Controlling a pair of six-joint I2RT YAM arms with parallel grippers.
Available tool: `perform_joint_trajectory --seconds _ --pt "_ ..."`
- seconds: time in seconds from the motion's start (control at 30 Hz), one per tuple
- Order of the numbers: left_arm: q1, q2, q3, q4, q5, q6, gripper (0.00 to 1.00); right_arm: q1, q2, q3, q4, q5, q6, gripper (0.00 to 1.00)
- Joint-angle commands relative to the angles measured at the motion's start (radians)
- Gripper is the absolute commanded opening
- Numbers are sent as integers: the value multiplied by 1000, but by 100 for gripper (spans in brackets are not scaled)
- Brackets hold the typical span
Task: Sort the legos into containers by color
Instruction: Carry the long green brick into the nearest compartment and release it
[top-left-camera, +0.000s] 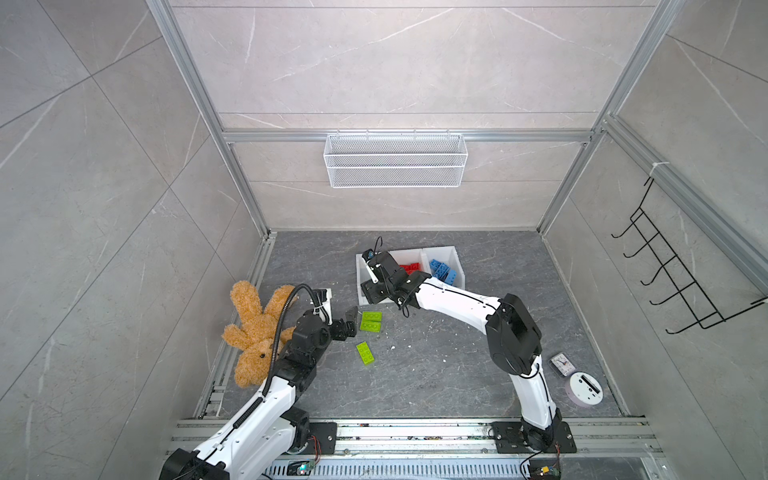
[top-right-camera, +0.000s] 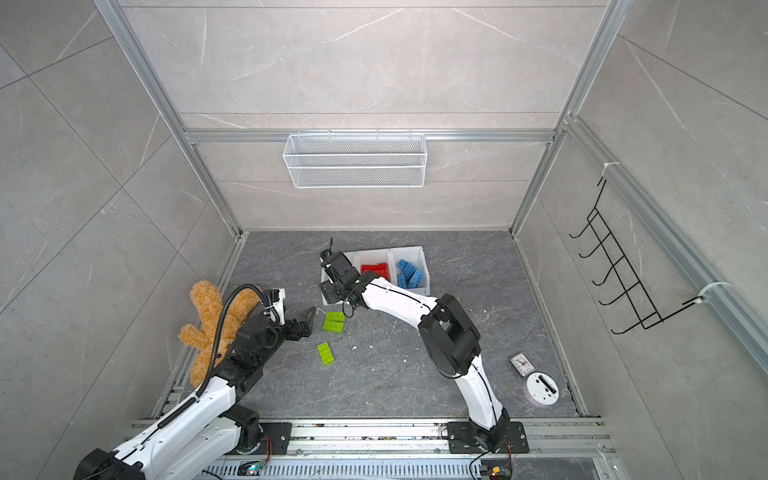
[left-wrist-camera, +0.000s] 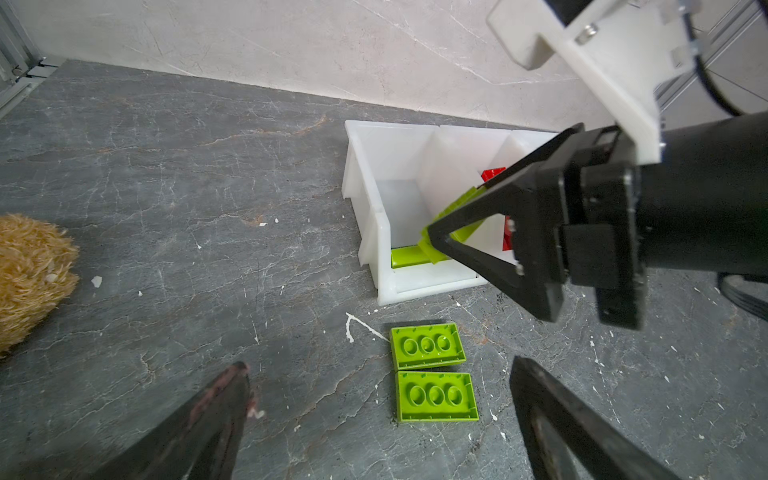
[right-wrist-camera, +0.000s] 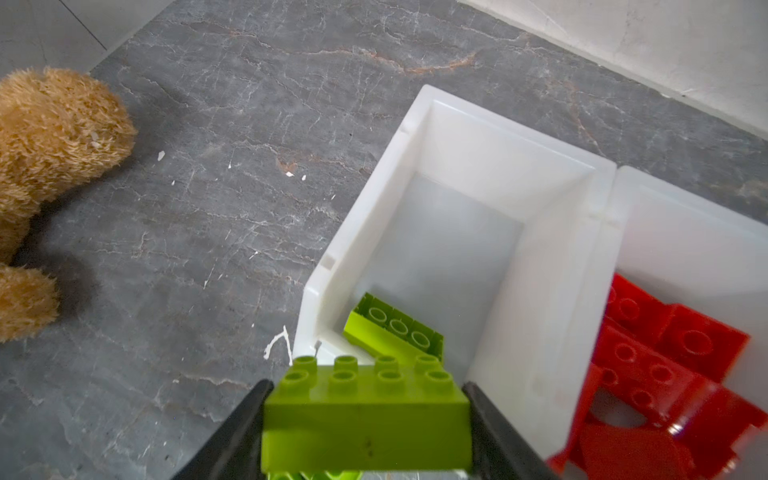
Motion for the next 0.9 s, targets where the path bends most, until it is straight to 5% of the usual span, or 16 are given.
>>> perform_joint_trajectory --seconds 0.0,0.53,0.73,0.87 --pt "2 -19 6 18 -6 2 100 -10 59 64 -43 17 25 66" --pt "2 -36 4 12 -10 4 99 -37 133 141 -73 17 42 73" --pt "2 -37 7 6 -10 3 100 -37 114 147 -93 4 35 82" --pt "3 -52 5 -5 -31 -6 100 -29 31 51 -53 -11 36 80"
